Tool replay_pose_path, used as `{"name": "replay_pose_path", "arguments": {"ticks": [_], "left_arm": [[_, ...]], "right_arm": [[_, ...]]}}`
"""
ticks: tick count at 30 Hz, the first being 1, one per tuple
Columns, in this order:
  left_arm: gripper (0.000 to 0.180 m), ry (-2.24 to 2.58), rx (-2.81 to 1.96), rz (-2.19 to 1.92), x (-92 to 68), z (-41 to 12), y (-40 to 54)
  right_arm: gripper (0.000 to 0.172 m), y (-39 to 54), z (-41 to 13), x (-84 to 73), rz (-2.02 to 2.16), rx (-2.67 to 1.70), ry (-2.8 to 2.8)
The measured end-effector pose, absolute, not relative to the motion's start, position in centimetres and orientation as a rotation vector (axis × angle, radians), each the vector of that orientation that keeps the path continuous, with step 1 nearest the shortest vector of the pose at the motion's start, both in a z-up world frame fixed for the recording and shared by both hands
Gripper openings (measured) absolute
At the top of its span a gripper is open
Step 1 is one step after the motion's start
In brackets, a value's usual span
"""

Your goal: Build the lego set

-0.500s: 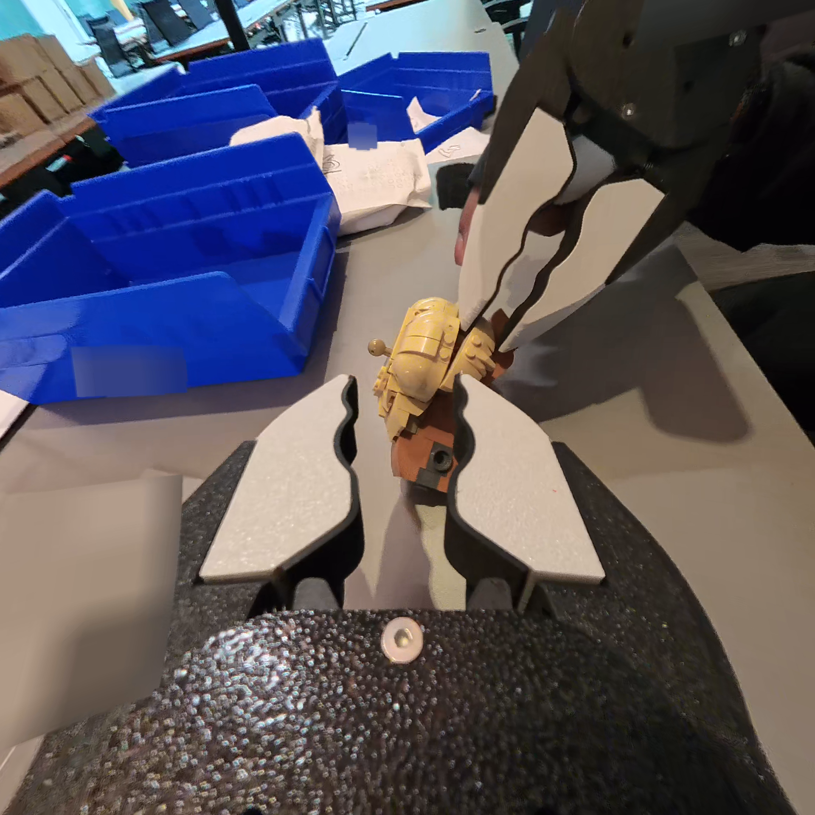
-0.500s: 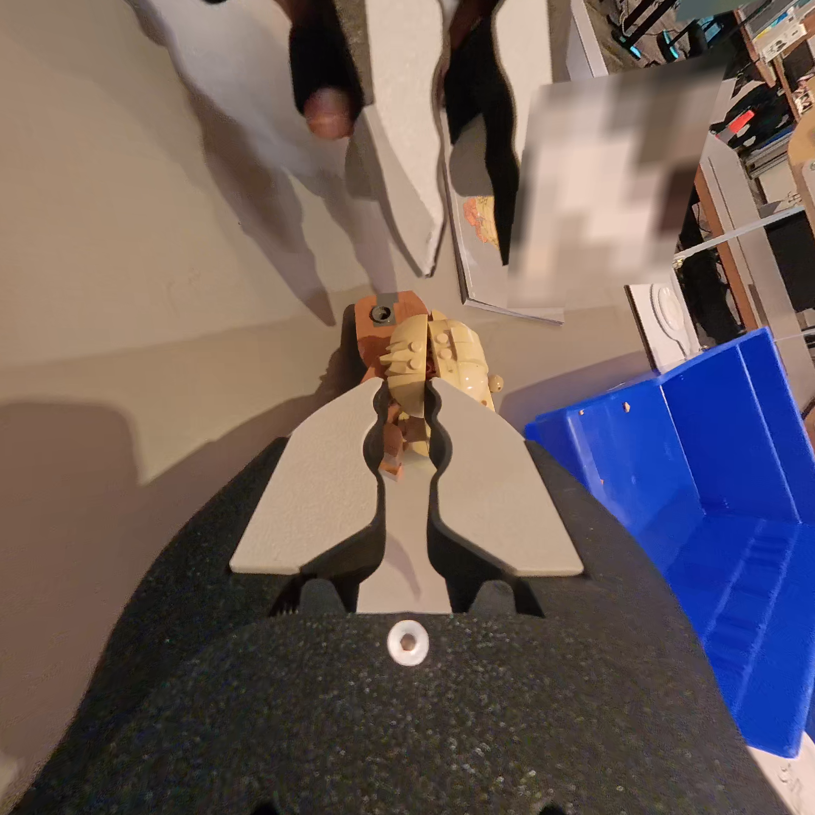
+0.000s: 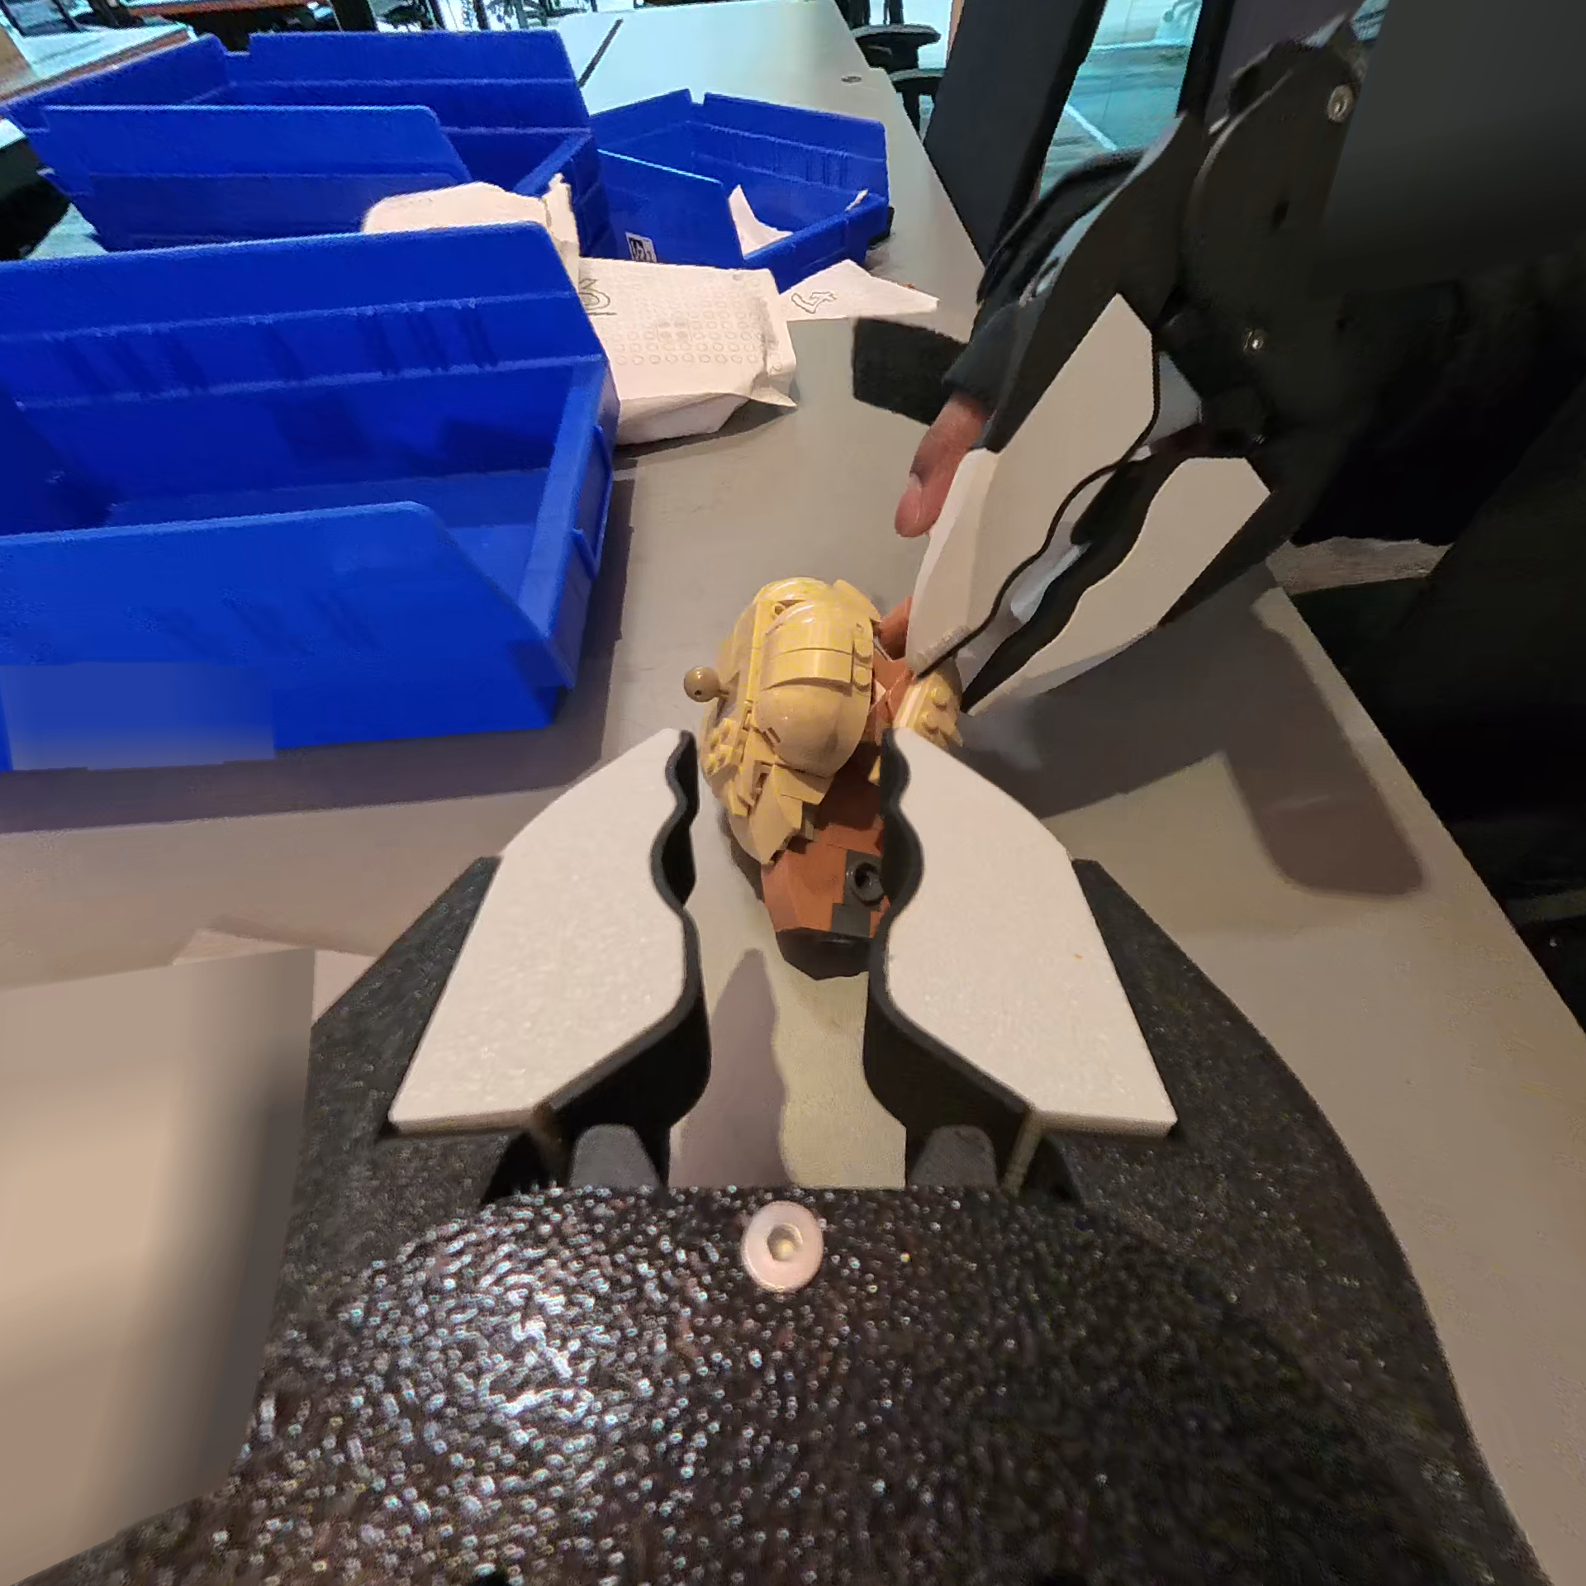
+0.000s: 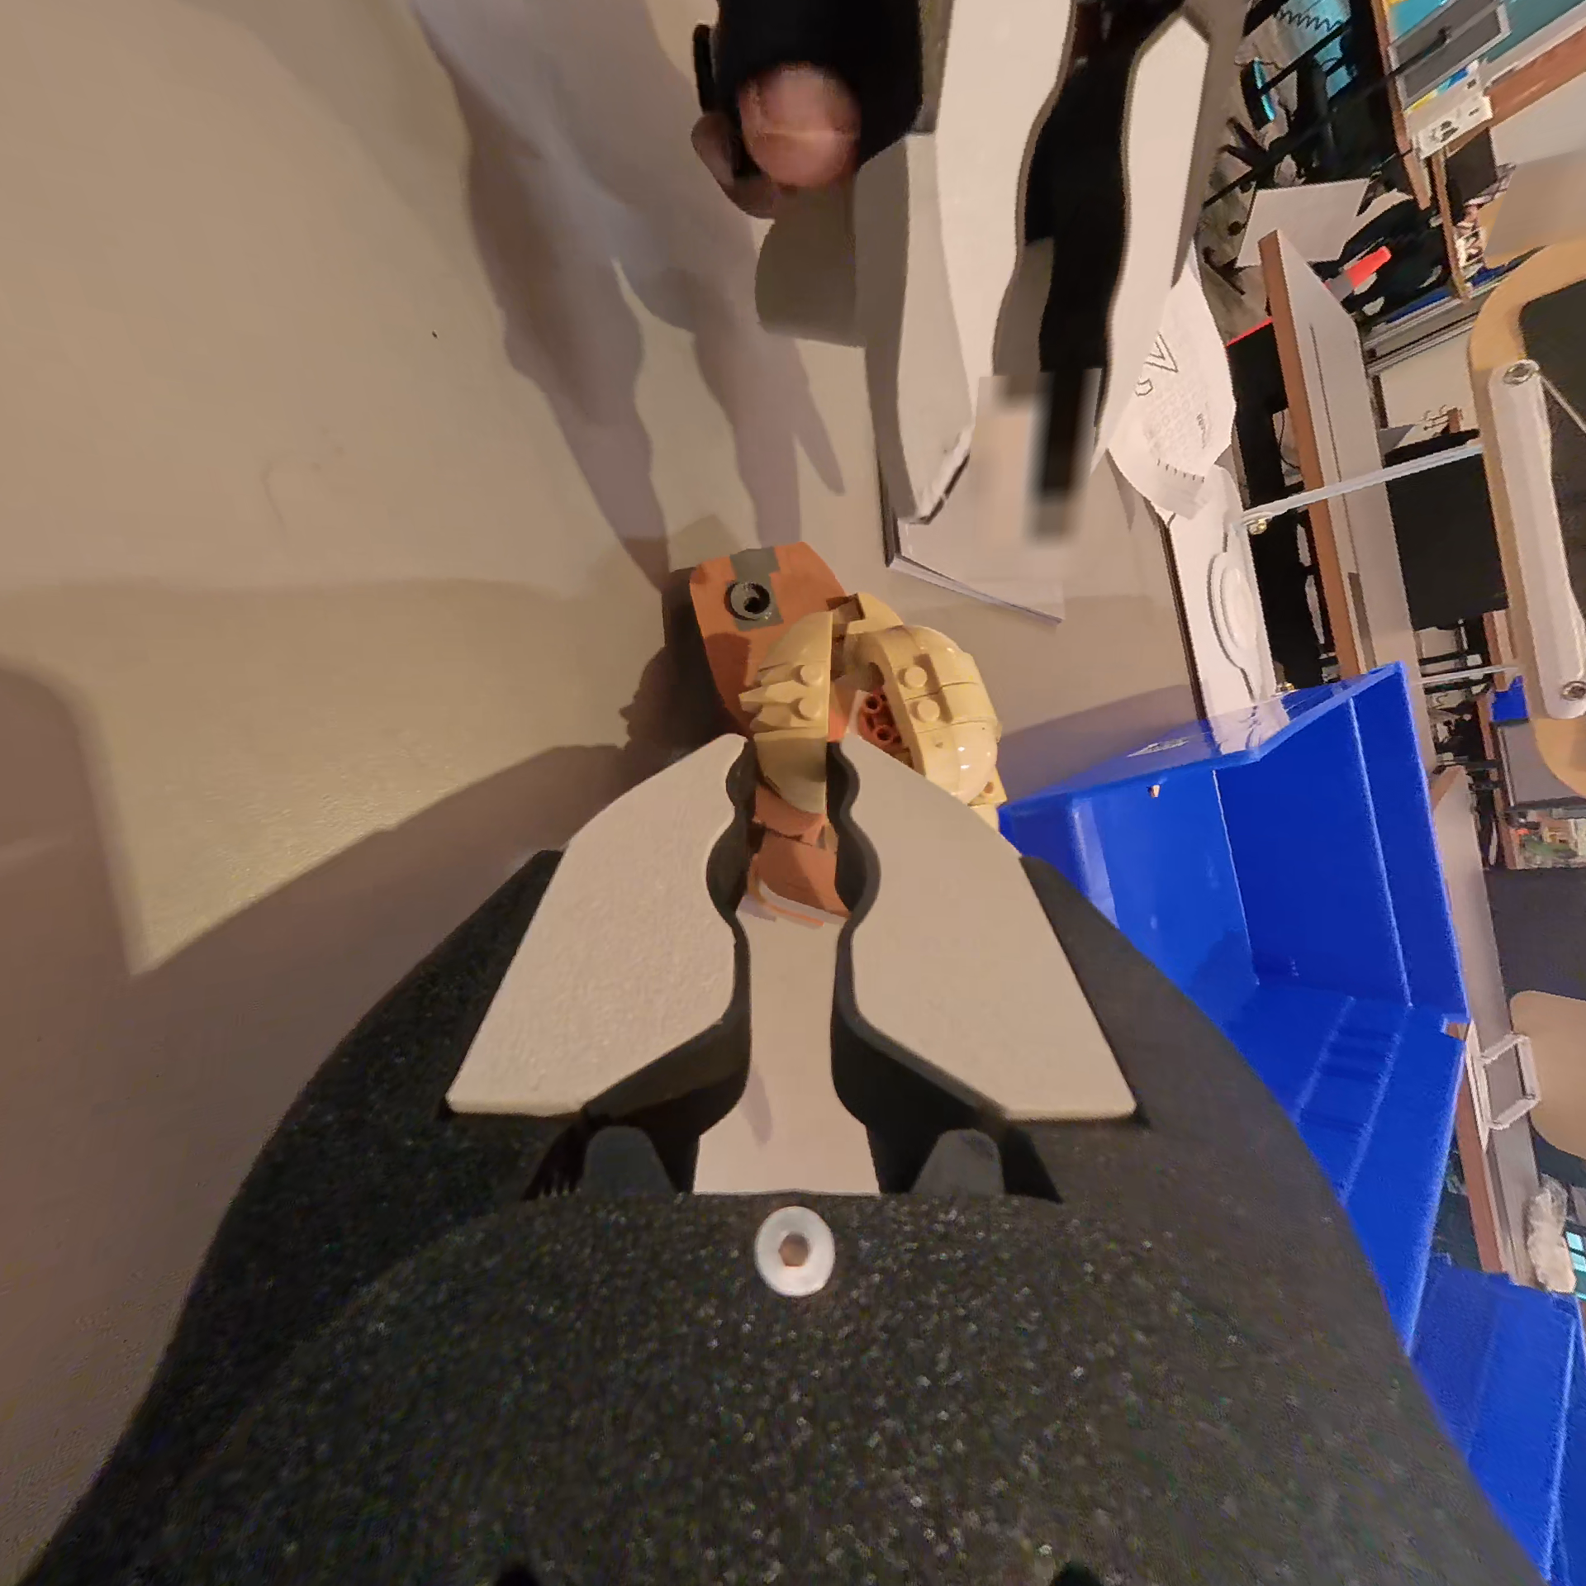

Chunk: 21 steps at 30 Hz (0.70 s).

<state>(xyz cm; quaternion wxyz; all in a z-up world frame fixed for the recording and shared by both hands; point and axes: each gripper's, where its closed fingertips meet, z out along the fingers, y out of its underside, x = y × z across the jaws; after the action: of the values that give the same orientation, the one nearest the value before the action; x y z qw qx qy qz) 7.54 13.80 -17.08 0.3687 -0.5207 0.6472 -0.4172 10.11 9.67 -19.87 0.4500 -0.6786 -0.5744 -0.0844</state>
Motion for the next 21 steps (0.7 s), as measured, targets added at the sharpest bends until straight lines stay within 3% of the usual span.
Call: {"name": "replay_pose_path", "arguments": {"ticks": [10, 21], "left_arm": [[0.04, 1.717, -1.375, -1.292, 8.8, -16.4, 13.1], [0.049, 1.827, -1.301, -1.213, 9.0, -18.2, 12.4]], "right_arm": [[0.015, 9.2, -19.8, 10.6, -0.069, -1.694, -1.405], [0.015, 9.8, -19.6, 10.6, 0.028, -1.714, -1.402]]}}
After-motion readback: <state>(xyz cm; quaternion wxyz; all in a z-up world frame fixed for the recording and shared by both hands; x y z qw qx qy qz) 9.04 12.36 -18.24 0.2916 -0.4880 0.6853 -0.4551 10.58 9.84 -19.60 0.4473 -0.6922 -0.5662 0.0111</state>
